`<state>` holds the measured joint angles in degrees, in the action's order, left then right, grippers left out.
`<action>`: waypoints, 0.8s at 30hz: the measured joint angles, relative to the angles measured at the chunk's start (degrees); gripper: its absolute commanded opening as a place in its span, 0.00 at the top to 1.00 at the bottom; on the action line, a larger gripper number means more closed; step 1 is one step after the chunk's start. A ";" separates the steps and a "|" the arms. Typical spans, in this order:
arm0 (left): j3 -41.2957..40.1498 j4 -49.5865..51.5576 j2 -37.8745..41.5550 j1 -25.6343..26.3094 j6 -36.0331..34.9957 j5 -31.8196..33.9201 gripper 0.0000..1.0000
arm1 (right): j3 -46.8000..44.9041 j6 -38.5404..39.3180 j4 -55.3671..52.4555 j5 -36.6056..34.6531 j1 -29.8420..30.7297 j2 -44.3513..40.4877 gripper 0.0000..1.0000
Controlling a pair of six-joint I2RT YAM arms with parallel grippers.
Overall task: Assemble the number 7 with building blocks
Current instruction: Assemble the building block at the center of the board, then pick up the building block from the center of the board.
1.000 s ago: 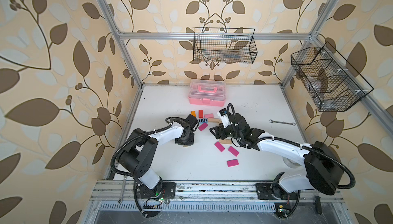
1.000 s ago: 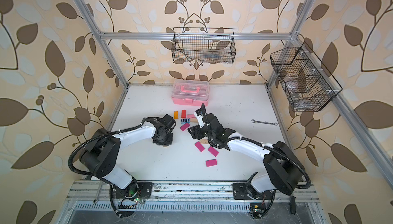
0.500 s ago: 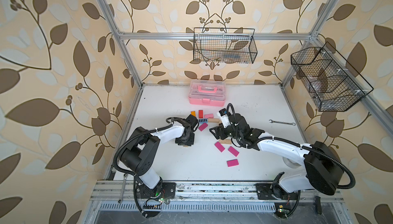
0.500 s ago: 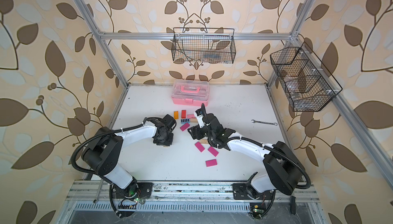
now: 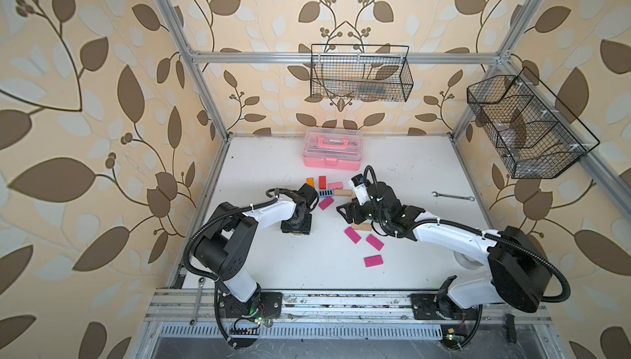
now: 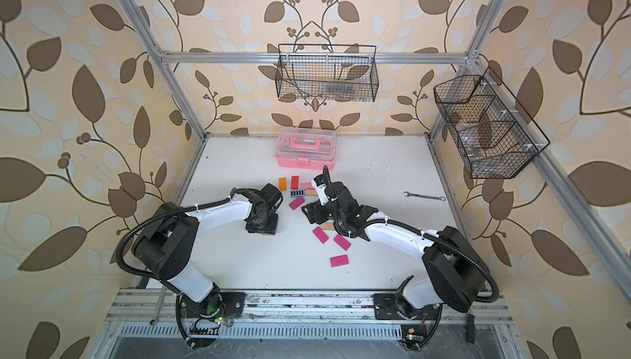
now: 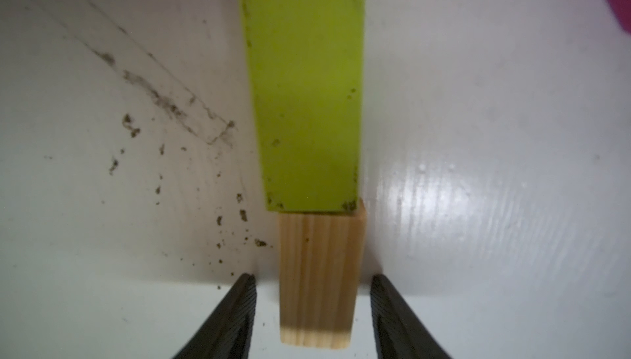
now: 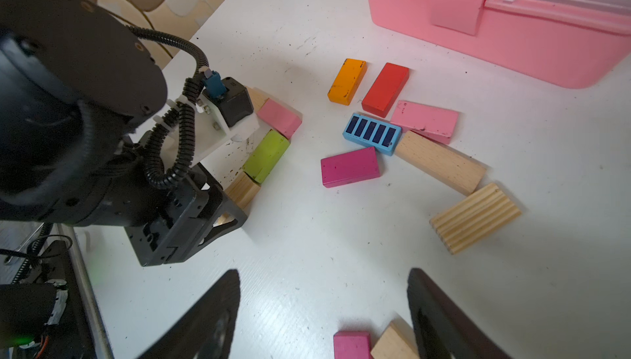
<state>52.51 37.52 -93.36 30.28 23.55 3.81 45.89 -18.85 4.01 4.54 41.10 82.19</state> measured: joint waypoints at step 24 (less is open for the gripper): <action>2.99 8.28 30.73 0.02 -3.58 -8.11 0.01 | -2.95 -6.86 -6.27 -7.04 -6.93 5.68 0.20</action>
<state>55.51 45.80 -62.63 30.30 19.97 -4.29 42.94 -25.71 -2.26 -2.50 34.17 87.88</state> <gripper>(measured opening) 0.987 0.806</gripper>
